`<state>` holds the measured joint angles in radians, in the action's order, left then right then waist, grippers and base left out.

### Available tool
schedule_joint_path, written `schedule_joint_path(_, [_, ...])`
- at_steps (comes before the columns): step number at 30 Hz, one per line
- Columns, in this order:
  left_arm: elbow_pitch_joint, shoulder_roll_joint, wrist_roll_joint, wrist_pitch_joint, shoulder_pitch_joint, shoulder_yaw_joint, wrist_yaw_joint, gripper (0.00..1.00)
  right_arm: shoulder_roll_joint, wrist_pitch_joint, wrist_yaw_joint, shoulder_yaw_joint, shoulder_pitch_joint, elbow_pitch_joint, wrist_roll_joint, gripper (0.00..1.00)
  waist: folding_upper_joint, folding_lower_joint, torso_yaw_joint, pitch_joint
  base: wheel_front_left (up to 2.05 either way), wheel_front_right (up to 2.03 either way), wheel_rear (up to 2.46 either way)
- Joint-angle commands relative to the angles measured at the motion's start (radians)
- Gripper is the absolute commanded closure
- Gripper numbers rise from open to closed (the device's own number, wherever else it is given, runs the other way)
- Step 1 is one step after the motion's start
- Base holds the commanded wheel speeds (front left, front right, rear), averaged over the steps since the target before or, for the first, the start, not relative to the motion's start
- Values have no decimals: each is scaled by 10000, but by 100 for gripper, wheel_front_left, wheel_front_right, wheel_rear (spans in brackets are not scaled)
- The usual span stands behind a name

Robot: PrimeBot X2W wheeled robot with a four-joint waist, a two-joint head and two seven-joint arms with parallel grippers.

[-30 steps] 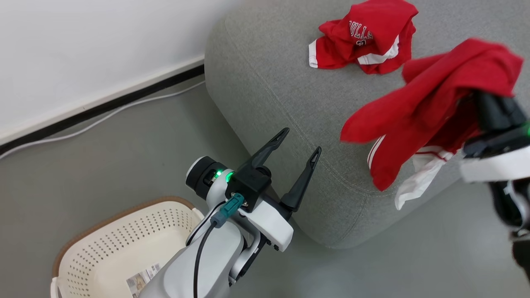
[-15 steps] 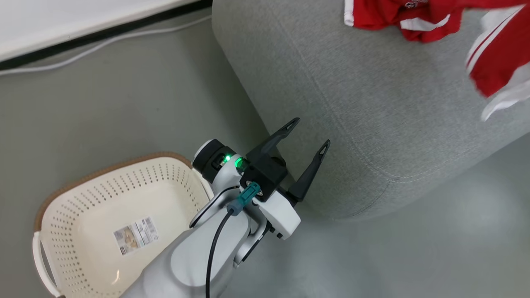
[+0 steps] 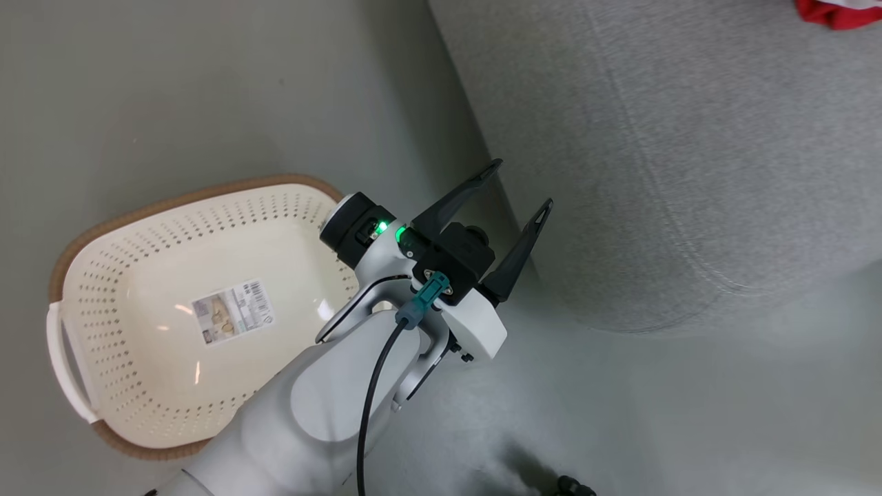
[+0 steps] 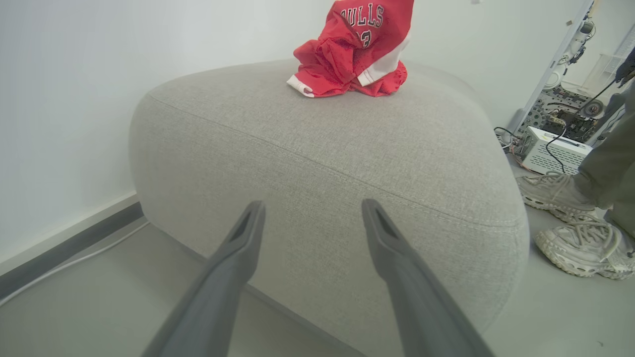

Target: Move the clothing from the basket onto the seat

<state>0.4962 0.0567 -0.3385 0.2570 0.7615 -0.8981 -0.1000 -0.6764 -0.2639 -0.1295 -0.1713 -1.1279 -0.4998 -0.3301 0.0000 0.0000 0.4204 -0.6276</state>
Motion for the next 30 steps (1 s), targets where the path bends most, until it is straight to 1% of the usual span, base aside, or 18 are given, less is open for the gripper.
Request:
schedule_joint_path(1, [-199, -64, -57, 47, 272, 125, -93, 0, -507, 21, -12, -251, -77, -55, 138, 100, 0, 0, -320, -299, 0, 0, 0])
schedule_joint_path(3, [-176, -64, -171, 47, 300, 71, -162, 0, -518, 21, -12, -608, -457, -672, 171, 100, 0, 0, -523, -440, 0, 0, 0])
schedule_joint_path(6, [-67, -64, -288, 47, 365, 70, -322, 0, -508, 21, -12, -664, -938, -1741, 105, 100, 0, 0, -805, -628, 0, 0, 0])
schedule_joint_path(12, [129, -64, -433, 47, 363, 109, -487, 0, -377, 21, -12, 80, -1425, -3078, -279, 100, 0, 0, -1303, -915, 0, 0, 0])
schedule_joint_path(16, [184, -64, -492, 47, 303, 131, -554, 0, -87, 21, -12, 546, -1135, -3888, -653, 100, 0, 0, -1491, -1031, 0, 0, 0])
schedule_joint_path(18, [177, -64, -545, 47, 259, 115, -542, 0, 53, 21, -12, 810, -890, -4363, -1061, 100, 0, 0, -1574, -1033, 0, 0, 0])
schedule_joint_path(20, [282, -64, -633, 47, 214, 77, -538, 0, 133, 21, -12, 1304, -571, -4739, -1515, 100, 0, 0, -1651, -997, 0, 0, 0])
schedule_joint_path(22, [307, -64, -662, 47, 222, 72, -544, 0, 151, 21, -12, 1479, -407, -4794, -1746, 100, 0, 0, -1671, -977, 0, 0, 0])
schedule_joint_path(25, [246, -64, -740, 47, 240, 130, -599, 0, 250, 21, -12, 2070, 261, -4729, -2271, 100, 0, 0, -1691, -872, 0, 0, 0])
schedule_joint_path(26, [227, -64, -758, 47, 230, 148, -607, 0, 288, 21, -12, 2210, 496, -4641, -2419, 96, 0, 0, -1693, -821, 0, 0, 0])
schedule_joint_path(27, [219, -64, -779, 47, 218, 159, -605, 0, 351, 21, -12, 2312, 743, -4531, -2606, 65, 0, 0, -1694, -779, 0, 0, 0])
schedule_joint_path(28, [208, -64, -795, 47, 208, 169, -598, 0, 403, 21, -12, 2433, 1005, -4395, -2750, 19, 0, 0, -1694, -737, 0, 0, 0])
schedule_joint_path(29, [198, -64, -804, 47, 192, 180, -589, 0, 440, 21, -12, 2599, 1276, -4240, -2823, 0, 0, 0, -1693, -675, 0, 0, 0])
schedule_joint_path(30, [192, -64, -820, 47, 167, 195, -580, 0, 482, 21, -12, 2688, 1521, -4097, -2933, 0, 0, 0, -1692, -613, 0, 0, 0])
